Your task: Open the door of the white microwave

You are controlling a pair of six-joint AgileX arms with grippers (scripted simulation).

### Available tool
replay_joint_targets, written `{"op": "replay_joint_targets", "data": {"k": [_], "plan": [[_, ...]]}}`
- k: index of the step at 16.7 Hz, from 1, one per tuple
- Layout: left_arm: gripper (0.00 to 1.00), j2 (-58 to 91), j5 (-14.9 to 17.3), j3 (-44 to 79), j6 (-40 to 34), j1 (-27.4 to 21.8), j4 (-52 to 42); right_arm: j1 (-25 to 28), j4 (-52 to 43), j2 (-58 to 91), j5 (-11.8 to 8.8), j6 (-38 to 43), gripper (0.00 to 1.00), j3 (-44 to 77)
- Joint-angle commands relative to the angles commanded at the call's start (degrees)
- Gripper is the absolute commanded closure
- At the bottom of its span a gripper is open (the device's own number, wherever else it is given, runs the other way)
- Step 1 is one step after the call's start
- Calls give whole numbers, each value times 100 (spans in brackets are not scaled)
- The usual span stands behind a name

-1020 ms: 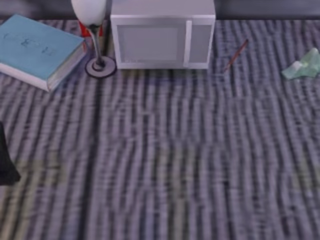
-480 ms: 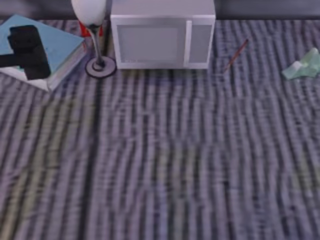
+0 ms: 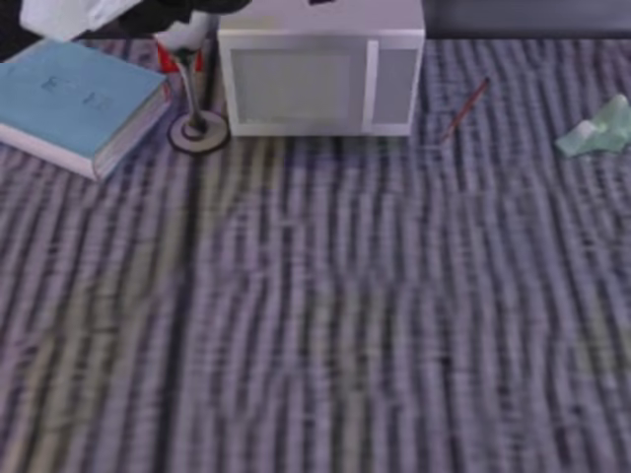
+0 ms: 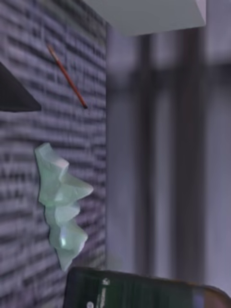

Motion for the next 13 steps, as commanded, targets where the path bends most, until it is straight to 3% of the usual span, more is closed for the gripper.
{"op": "replay_joint_targets", "data": {"k": [6,13], "plan": [[0,2358,-456,1945,-600,-760,-941,0,0,0,0,0,0,0],[0,2829,-551,2362,-711,-922,-1171,0,0,0,0,0,0,0]]}}
